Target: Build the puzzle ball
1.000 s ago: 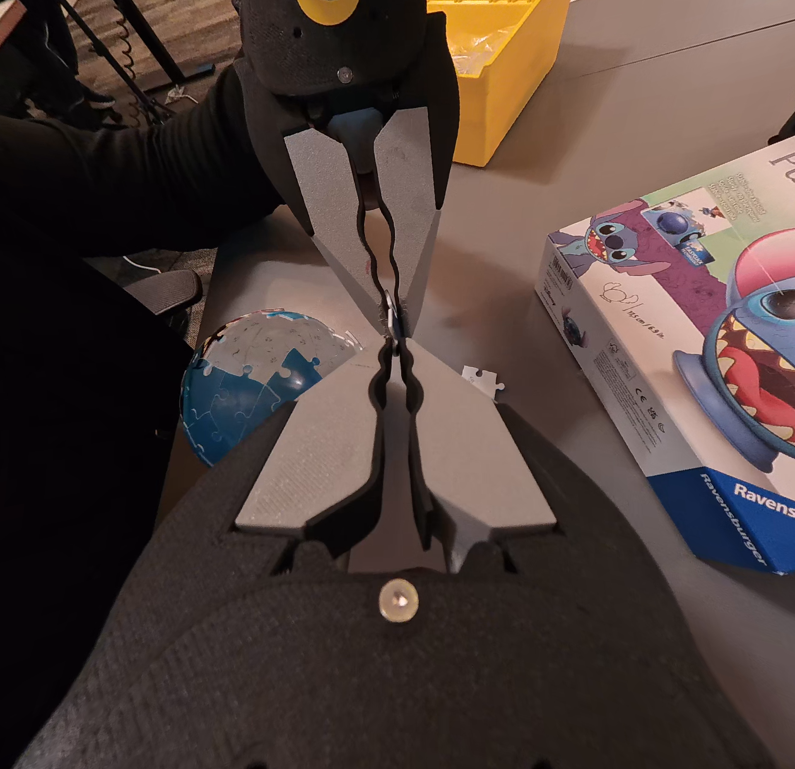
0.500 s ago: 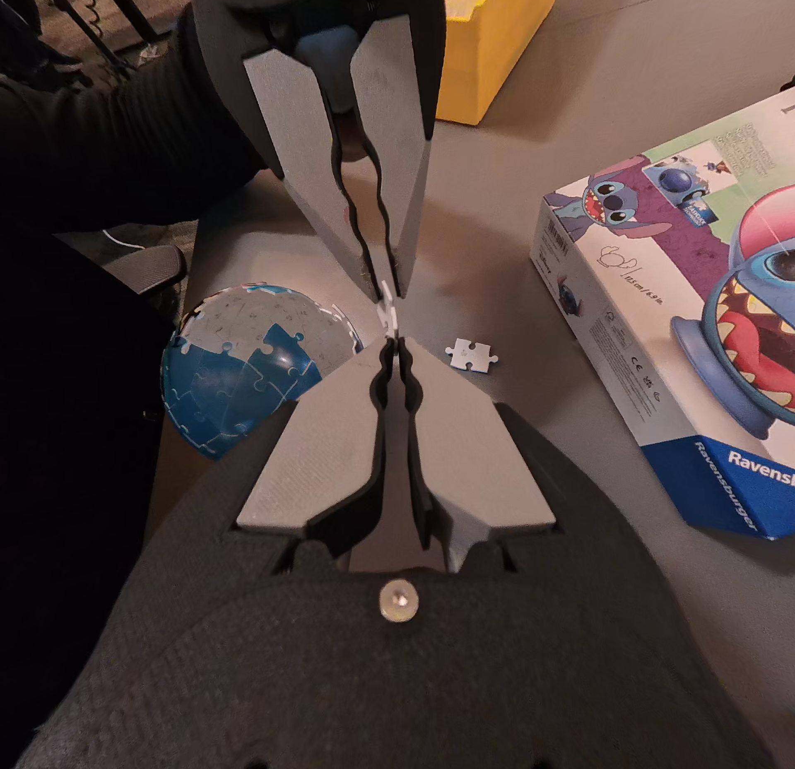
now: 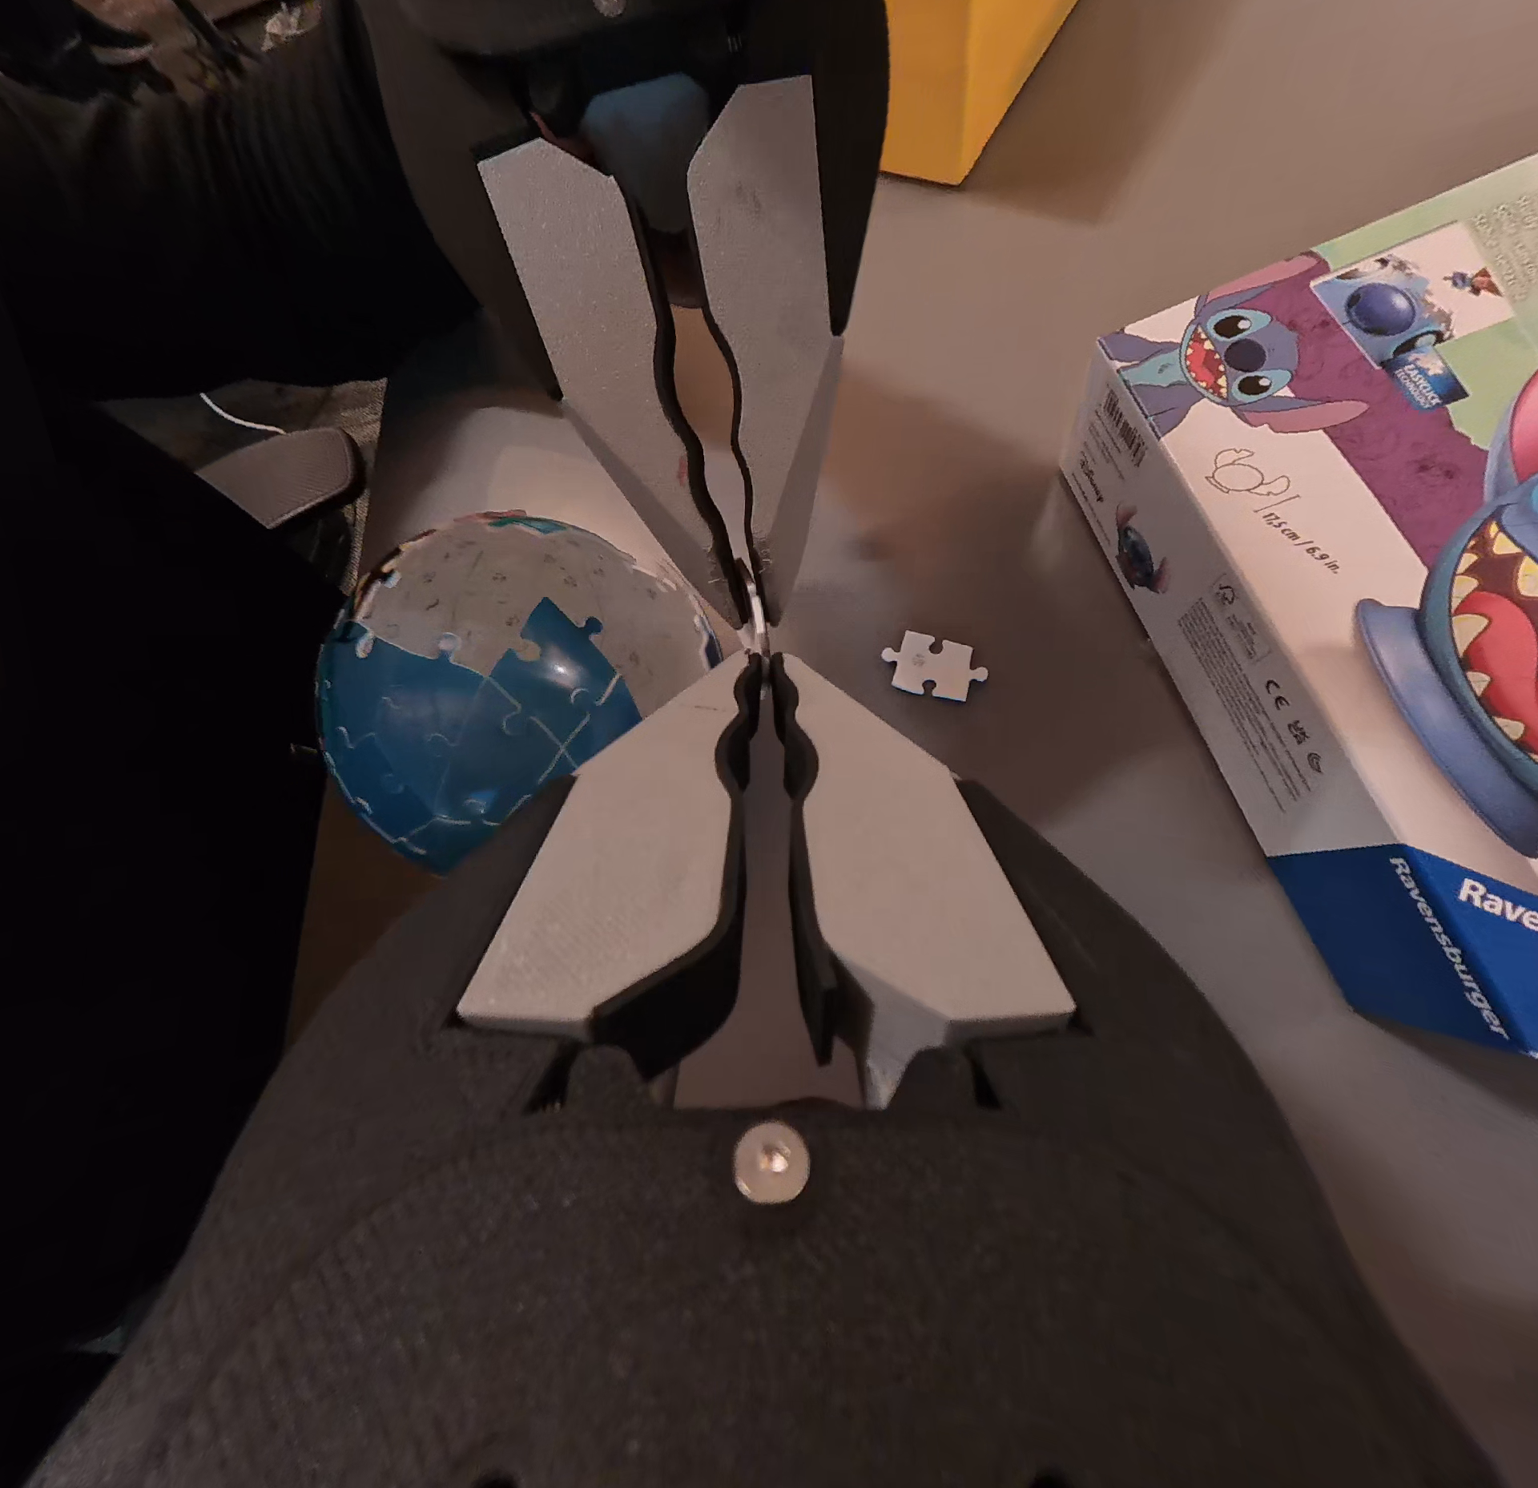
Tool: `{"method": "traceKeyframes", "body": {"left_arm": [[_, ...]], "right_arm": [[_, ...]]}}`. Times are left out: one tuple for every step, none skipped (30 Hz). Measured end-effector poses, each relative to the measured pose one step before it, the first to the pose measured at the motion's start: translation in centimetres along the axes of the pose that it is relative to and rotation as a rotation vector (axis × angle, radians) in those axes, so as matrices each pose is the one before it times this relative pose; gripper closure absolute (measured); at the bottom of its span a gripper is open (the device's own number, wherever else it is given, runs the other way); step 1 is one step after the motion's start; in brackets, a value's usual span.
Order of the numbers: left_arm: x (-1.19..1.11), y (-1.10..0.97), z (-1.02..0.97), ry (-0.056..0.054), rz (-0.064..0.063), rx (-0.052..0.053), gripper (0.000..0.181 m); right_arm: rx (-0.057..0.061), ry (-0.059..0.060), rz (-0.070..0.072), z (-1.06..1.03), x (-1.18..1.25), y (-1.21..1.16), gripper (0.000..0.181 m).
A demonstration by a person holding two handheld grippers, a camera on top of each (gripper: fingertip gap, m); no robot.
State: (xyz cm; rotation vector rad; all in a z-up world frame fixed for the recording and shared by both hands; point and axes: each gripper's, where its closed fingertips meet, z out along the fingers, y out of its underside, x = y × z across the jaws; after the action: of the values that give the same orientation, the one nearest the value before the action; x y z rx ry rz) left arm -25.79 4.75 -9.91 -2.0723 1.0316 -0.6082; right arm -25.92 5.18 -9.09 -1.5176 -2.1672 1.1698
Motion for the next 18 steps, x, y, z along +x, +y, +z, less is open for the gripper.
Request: {"method": "traceKeyframes", "body": {"left_arm": [[0.027, 0.014, -0.048, -0.0013, 0.0046, -0.0022, 0.179], [0.003, 0.011, -0.057, 0.0011, 0.0013, -0.0005, 0.18], [0.011, 0.004, -0.06, 0.0042, -0.0012, 0.0014, 0.18], [-0.027, -0.043, -0.07, 0.0035, -0.0027, 0.0044, 0.18], [-0.094, -0.064, -0.074, 0.0005, -0.0046, 0.0066, 0.181], [-0.05, -0.077, -0.069, 0.0033, -0.0052, 0.0074, 0.181], [0.03, -0.077, -0.067, 0.0071, -0.0039, 0.0076, 0.181], [-0.027, -0.081, -0.057, 0.0028, -0.0028, 0.0071, 0.181], [-0.042, -0.069, -0.028, 0.0002, -0.003, 0.0049, 0.181], [-0.012, -0.029, 0.01, 0.0006, -0.0023, 0.0018, 0.181], [0.021, 0.003, 0.074, -0.0003, 0.0003, -0.0004, 0.181], [0.034, 0.031, 0.107, -0.0012, 0.0022, -0.0028, 0.181], [0.083, 0.064, 0.139, 0.0013, 0.0028, -0.0048, 0.181], [0.078, 0.054, 0.134, 0.0012, 0.0035, -0.0047, 0.181], [0.056, 0.069, 0.103, 0.0017, 0.0024, -0.0046, 0.181], [0.034, 0.04, 0.051, 0.0004, 0.0019, -0.0026, 0.181], [0.009, 0.022, 0.018, 0.0005, 0.0009, -0.0011, 0.181], [0.007, -0.016, -0.004, 0.0019, -0.0006, 0.0018, 0.181]], "right_arm": [[0.0049, -0.0024, 0.0025, -0.008, -0.043, -0.117, 0.181], [0.0024, -0.0022, 0.002, 0.014, -0.053, -0.07, 0.181], [0.0021, -0.0018, 0.001, 0.006, -0.045, -0.045, 0.181], [0.0046, -0.002, 0.0021, -0.021, -0.046, -0.086, 0.181], [0.0076, -0.0029, 0.0041, -0.044, -0.053, -0.11, 0.181], [0.0097, -0.0051, 0.0053, -0.061, -0.063, -0.151, 0.181], [0.0116, -0.0062, 0.0053, -0.066, -0.079, -0.164, 0.181], [0.0135, -0.0053, 0.0049, -0.075, -0.055, -0.192, 0.181], [0.0133, -0.0047, 0.0041, -0.047, -0.035, -0.19, 0.18], [0.0118, -0.0048, 0.0026, -0.025, -0.043, -0.164, 0.18], [0.0101, -0.0047, 0.0016, -0.001, -0.037, -0.155, 0.18], [0.0058, -0.0048, 0.001, 0.043, -0.059, -0.101, 0.18], [0.0023, -0.0036, -0.0007, 0.068, -0.061, -0.038, 0.18], [0.0009, -0.001, -0.0032, 0.09, -0.057, -0.035, 0.18], [-0.001, 0.0015, -0.0047, 0.092, -0.037, -0.011, 0.18], [-0.0006, 0.0044, -0.0052, 0.076, -0.027, -0.03, 0.18], [-0.0005, 0.0049, -0.0049, 0.071, -0.013, -0.031, 0.181], [0.0012, 0.0043, -0.0044, 0.019, -0.004, -0.056, 0.181]]}}
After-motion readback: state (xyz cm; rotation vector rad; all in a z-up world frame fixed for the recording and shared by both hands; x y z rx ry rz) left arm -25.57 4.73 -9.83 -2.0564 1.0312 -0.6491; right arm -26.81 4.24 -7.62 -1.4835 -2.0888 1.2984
